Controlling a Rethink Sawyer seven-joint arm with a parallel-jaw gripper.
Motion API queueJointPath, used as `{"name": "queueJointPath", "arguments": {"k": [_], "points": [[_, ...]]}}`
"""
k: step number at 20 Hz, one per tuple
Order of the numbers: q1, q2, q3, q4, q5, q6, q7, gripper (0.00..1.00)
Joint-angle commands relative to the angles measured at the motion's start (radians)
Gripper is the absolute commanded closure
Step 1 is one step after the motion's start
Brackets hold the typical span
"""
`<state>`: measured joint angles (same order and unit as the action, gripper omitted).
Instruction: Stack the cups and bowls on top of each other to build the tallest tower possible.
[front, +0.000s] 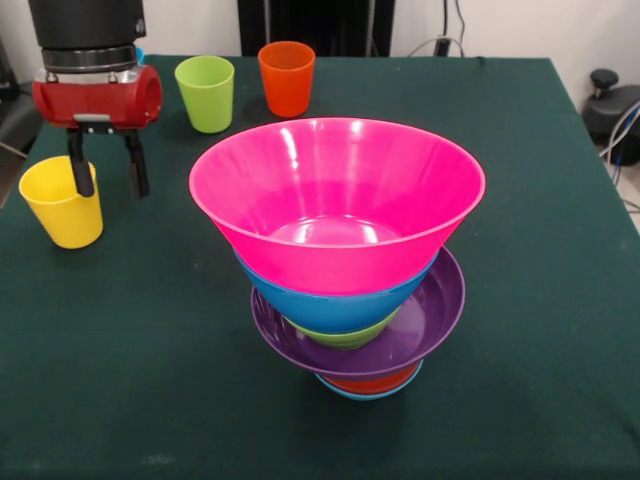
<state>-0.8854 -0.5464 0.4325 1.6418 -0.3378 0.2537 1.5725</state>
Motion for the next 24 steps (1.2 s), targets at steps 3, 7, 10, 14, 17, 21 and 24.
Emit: {"name": "queueJointPath", "arguments": {"k": [3, 7, 10, 14, 17, 21, 24], "points": [[0.046, 0.083, 0.056, -0.017, -0.065, -0.064, 0.034, 0.00], [0.048, 0.096, 0.060, -0.038, -0.065, -0.058, 0.021, 0.00], [0.048, 0.103, 0.061, -0.051, -0.064, -0.058, 0.014, 0.00], [0.044, 0.083, 0.058, -0.047, -0.061, -0.039, 0.009, 0.00], [0.032, 0.036, 0.060, -0.013, -0.052, -0.013, 0.008, 0.00], [0.024, -0.023, 0.068, 0.015, -0.035, 0.032, 0.001, 0.00], [0.023, -0.065, 0.067, 0.039, -0.027, 0.053, 0.003, 0.00]]}}
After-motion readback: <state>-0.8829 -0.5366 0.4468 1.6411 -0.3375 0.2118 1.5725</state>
